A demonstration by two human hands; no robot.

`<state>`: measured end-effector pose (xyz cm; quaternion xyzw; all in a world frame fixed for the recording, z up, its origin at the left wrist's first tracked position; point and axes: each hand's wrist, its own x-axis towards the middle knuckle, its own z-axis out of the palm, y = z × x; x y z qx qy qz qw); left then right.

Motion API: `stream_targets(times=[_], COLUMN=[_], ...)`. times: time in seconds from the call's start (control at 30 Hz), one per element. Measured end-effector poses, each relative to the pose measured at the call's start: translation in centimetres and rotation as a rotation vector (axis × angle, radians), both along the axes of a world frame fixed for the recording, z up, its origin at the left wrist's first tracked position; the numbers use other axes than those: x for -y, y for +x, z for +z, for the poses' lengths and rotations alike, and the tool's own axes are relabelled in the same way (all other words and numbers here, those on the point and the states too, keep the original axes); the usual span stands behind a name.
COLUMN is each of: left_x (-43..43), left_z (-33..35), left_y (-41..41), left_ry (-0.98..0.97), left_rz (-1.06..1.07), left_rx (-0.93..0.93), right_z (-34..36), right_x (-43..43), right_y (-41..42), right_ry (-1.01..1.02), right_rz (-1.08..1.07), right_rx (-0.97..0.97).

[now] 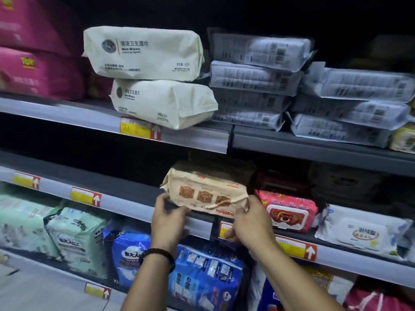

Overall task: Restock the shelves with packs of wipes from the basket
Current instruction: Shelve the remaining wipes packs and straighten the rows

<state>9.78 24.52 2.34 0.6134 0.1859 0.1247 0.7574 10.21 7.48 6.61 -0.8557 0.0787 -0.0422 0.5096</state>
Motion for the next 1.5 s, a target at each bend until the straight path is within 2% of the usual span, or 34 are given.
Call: stream_targets(times=[0.07,0.2,0.27,0.37,0.47,0.57,0.63,0.77,0.87,0.97,1.1,1.2,1.27,1.37,1.43,1.5], left_x=[-0.2,-1.2,-1.6,-1.9,-1.8,-1.8,-1.9,-1.4,-1.1,-0.9,-0.5,0.3,0.8,1.2,1.5,1.7], left_z=[1.4,2.2,1.8,1.4,1.5,0.5,-0.7,-0.2,0.5,0.7,1.7,3.0,3.5,2.8,2.5,2.6], left_y=[-0.1,-0.3,-0.5,-0.7,-0.7,-0.1,0.9,0.7,0.1,-0.4,-1.6,-2.9,-4.0,-5.1,-5.6,-5.9], left_ry=[0.030,0.087,0.144,0.141,0.212,0.235,0.232,0.197,0.127,0.073,-0.013,-0.232,-0.350,-0.412,-0.434,-0.446], left_rz=[0.084,0.202,0.161,0.039,0.046,0.042,0.049,0.045,0.017,0.019,0.069,0.008,-0.027,-0.065,-0.088,-0.109], left_rx=[0.082,0.135,0.087,0.107,0.137,0.131,0.126,0.118,0.145,0.199,0.386,0.506,0.501,0.422,0.367,0.337], right_z=[1.7,5.1,5.7,5.3,3.3,2.0,1.1,-0.1,-0.1,-0.4,-1.3,-2.1,-2.6,-2.8,-2.2,-1.0], right_x=[-0.7,-0.4,0.0,-0.2,-1.1,-1.2,-1.2,-1.5,-1.6,-1.9,-1.5,-1.6,-1.6,-0.8,0.7,2.6], right_y=[0.0,0.4,0.5,0.4,0.1,-0.3,-0.5,-0.6,-0.6,-1.2,-2.7,-4.5,-6.0,-7.8,-8.5,-9.0], right_ry=[0.131,0.226,0.127,-0.218,-0.221,-0.246,-0.177,0.130,0.338,0.379,0.404,0.364,0.399,0.484,0.450,0.371], right_rz=[0.002,0.059,0.051,0.085,0.143,0.039,-0.022,0.053,0.145,0.153,0.129,0.094,0.071,0.027,0.019,0.098], right_rx=[-0.023,-0.085,-0.036,0.046,0.053,0.176,0.129,-0.153,-0.234,-0.186,-0.083,0.034,0.078,0.125,0.140,0.135])
